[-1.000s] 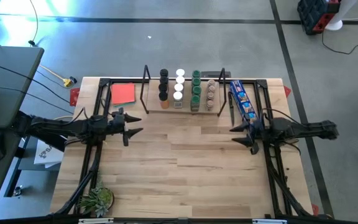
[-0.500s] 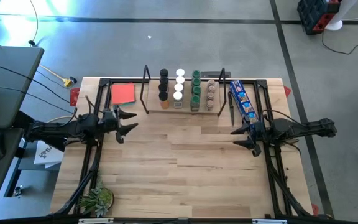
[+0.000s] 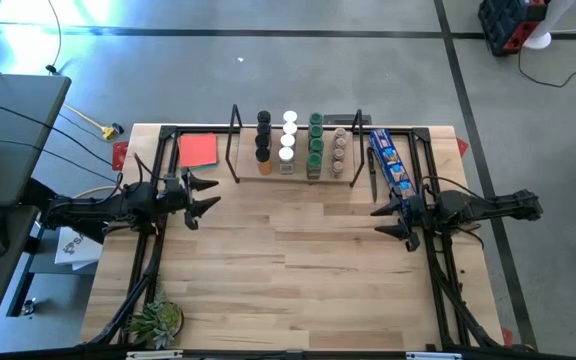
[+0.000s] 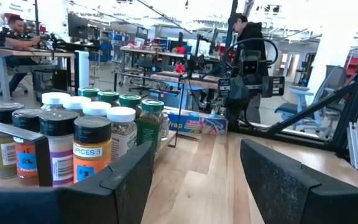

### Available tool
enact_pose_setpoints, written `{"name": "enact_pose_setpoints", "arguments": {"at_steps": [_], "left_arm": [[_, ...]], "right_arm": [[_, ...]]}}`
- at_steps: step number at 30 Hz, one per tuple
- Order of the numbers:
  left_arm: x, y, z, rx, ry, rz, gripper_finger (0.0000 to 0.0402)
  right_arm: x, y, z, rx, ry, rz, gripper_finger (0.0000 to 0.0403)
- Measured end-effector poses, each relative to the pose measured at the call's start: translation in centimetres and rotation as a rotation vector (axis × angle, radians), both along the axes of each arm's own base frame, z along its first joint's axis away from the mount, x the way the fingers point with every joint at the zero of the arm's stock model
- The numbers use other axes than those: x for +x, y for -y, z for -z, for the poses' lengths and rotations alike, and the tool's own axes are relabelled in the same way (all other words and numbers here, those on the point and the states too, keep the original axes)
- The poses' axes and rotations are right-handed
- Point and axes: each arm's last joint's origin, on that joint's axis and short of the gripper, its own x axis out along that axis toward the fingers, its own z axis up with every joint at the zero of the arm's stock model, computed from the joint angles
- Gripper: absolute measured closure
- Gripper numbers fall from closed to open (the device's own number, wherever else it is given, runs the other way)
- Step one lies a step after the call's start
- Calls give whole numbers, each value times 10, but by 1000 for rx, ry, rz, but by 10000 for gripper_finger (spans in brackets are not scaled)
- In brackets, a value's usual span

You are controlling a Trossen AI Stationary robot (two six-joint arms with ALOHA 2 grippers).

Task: Shelf spices
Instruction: Return to Home Position

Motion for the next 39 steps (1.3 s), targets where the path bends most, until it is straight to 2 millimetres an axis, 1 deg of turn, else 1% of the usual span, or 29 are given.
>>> {"name": "enact_pose_setpoints", "arguments": {"at_steps": [27, 32, 39], "left_arm": [[0, 0, 1, 0, -6, 3, 165], [-3, 0, -2, 0, 33, 1, 165], [-2, 0, -1, 0, 21, 5, 165]], "right_arm": [[0, 0, 0, 0, 0, 0, 201], [0, 0, 0, 0, 0, 0, 201], [0, 0, 0, -1, -4, 0, 201]]}}
